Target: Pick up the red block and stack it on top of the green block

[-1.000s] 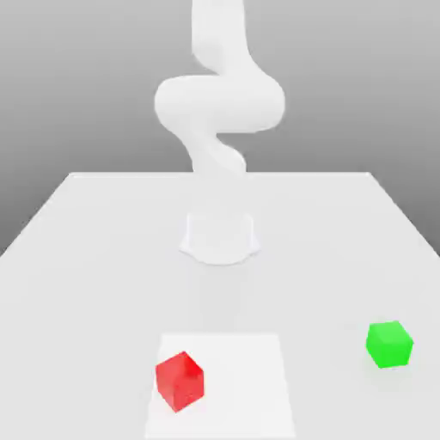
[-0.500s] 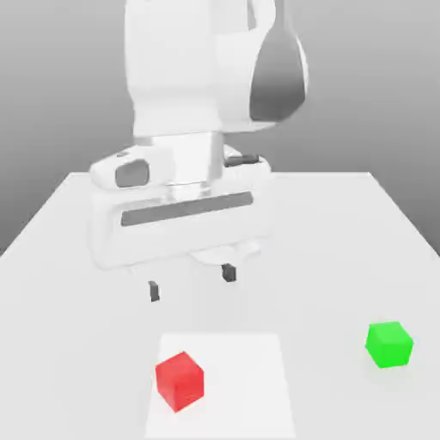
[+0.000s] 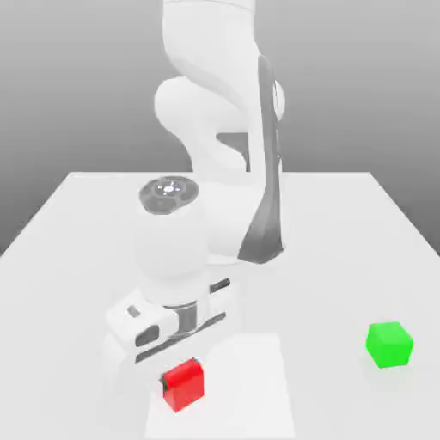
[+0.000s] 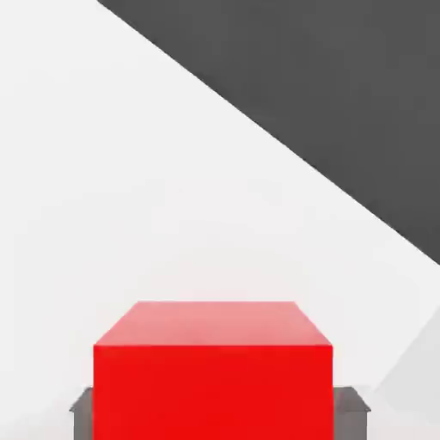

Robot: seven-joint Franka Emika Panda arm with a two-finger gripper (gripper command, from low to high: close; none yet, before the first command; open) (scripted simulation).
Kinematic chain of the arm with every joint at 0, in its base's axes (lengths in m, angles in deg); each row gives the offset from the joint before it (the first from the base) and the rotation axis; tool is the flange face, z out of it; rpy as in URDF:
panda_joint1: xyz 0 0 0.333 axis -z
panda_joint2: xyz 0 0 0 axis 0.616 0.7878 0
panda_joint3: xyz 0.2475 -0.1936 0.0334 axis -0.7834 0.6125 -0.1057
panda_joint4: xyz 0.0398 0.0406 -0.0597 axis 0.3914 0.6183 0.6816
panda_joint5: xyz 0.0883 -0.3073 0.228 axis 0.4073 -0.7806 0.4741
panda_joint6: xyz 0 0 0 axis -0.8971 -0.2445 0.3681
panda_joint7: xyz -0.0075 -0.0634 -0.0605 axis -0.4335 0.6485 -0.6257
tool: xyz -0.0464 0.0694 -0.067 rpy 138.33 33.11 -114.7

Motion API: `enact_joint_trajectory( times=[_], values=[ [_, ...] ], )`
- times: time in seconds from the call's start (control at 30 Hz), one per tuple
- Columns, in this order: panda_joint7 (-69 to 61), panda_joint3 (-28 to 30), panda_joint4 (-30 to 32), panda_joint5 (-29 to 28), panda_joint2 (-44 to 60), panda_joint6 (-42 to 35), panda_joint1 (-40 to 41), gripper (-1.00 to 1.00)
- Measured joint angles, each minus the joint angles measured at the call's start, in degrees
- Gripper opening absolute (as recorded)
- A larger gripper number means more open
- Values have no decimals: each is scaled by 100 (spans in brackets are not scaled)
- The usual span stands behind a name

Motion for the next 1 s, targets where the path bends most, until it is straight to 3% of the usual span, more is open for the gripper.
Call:
enact_joint_trajectory(
  times=[0.07,0.27,0.8,1.0],
  values=[
    [-18,-37,-6,21,45,40,32,-100],
    [531,339,167,-698,-1000,-808,-269,-100],
    [1809,-1233,113,-1129,-1617,-1459,-3032,-100],
    [1998,-1229,65,-1270,-729,-615,-3219,-100]
  ],
)
